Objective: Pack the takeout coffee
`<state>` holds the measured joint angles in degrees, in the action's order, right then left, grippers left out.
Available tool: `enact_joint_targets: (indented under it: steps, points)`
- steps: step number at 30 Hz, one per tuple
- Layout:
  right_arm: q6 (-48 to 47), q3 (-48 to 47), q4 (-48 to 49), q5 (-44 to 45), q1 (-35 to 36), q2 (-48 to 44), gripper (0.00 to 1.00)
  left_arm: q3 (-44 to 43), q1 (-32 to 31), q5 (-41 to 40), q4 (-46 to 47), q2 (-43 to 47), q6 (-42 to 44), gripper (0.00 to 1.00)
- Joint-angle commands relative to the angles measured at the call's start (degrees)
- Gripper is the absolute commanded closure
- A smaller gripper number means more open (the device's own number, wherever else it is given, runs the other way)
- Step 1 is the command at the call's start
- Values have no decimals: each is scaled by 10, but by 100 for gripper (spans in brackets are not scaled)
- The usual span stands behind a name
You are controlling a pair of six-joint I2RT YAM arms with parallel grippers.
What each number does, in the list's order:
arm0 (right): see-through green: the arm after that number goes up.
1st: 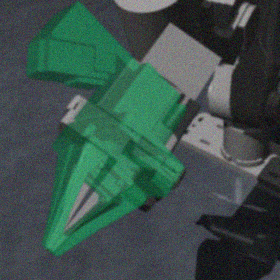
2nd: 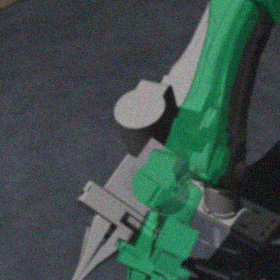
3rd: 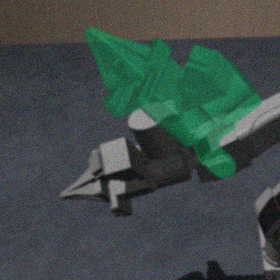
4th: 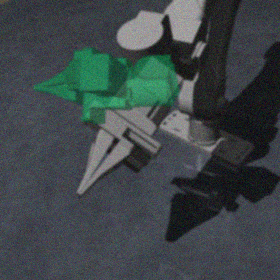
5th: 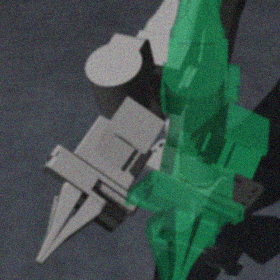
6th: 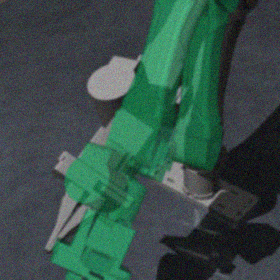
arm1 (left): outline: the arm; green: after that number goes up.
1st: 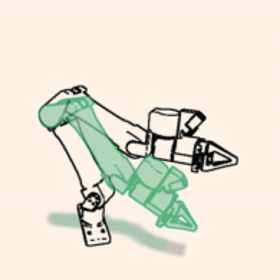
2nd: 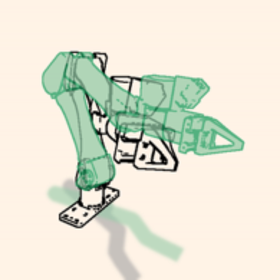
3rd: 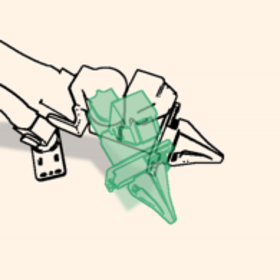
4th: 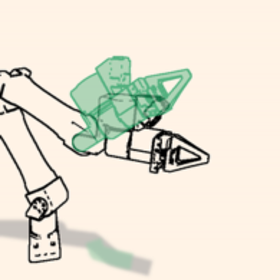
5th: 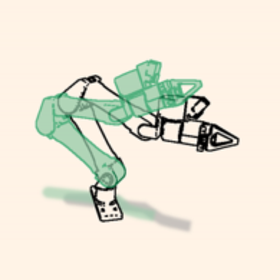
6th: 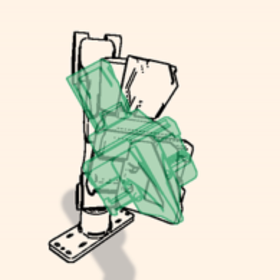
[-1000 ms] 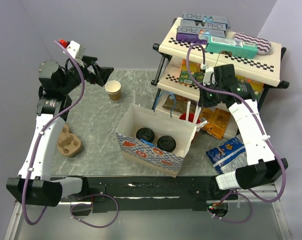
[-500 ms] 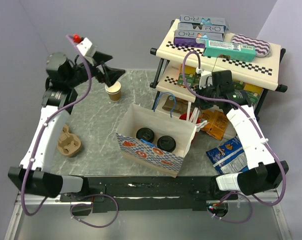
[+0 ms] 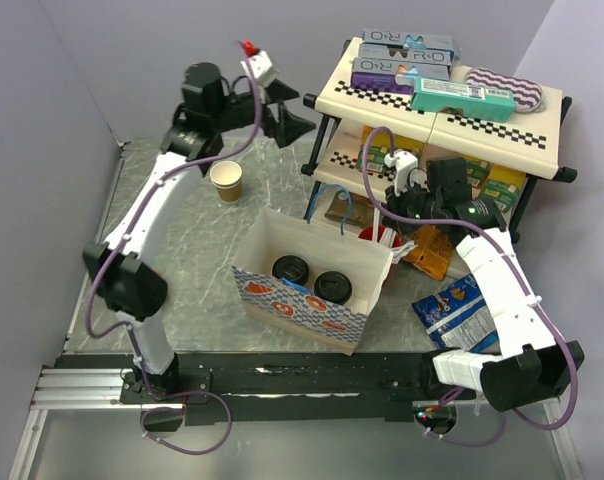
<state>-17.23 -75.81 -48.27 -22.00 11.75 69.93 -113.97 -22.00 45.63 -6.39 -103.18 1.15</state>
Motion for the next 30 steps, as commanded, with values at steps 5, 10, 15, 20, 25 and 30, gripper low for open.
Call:
enact_joint_targets:
  steps: [5,10,15,20,25,30]
  points:
    - [-100,8,5,-50,4,-31,100,-98,-37,1,51,-81,-8,1]
    - [-147,0,47,-58,3,-69,100,-148,-44,-13,83,-138,-34,1]
    - [-163,-14,82,-90,4,-104,100,-194,-48,-22,96,-177,-24,1]
    - [-141,-24,110,-106,5,-135,100,-211,-52,-34,99,-199,-18,1]
    - [-116,-61,128,-110,6,-149,100,-194,-52,-20,89,-174,22,1]
    - [-90,-140,145,-109,7,-148,100,-145,-52,-18,66,-118,59,1]
